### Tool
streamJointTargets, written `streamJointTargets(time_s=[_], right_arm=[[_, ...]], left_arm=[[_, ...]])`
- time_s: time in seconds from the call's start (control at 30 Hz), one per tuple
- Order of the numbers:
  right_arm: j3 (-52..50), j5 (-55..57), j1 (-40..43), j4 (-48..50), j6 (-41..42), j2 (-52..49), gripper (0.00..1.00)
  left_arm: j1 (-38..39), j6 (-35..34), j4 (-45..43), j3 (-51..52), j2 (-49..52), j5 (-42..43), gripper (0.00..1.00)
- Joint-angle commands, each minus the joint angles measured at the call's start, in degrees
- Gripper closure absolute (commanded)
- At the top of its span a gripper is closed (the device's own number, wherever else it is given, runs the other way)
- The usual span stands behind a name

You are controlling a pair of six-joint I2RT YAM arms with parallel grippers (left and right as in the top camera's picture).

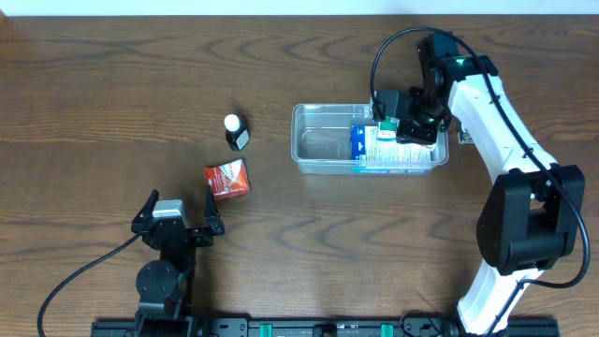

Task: Pack container
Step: 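Lower the Panadol box into the container beside the blue box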

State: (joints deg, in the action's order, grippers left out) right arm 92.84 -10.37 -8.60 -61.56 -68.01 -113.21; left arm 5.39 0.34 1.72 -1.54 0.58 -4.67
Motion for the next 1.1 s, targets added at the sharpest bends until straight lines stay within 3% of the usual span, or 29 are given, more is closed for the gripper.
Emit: streamJointTargets(time_s=[0.0, 0.47, 1.07], right_arm=[[0.1, 0.0, -0.4, 0.1, -1.9, -0.4, 0.59], [-0.7, -0.4, -0.3, 1.2, -2.1, -0.4, 0.59], [-5.9, 0.0, 1.8, 6.0, -11.0, -0.4, 0.57]], left_arm=[[-0.2, 0.9, 1.9, 1.3, -0.3, -0.4, 0.02], [-0.2, 1.0, 1.9, 1.3, -0.3, -0.5, 0.02], [-0.2, 0.9, 1.9, 1.3, -0.3, -0.4, 0.02]])
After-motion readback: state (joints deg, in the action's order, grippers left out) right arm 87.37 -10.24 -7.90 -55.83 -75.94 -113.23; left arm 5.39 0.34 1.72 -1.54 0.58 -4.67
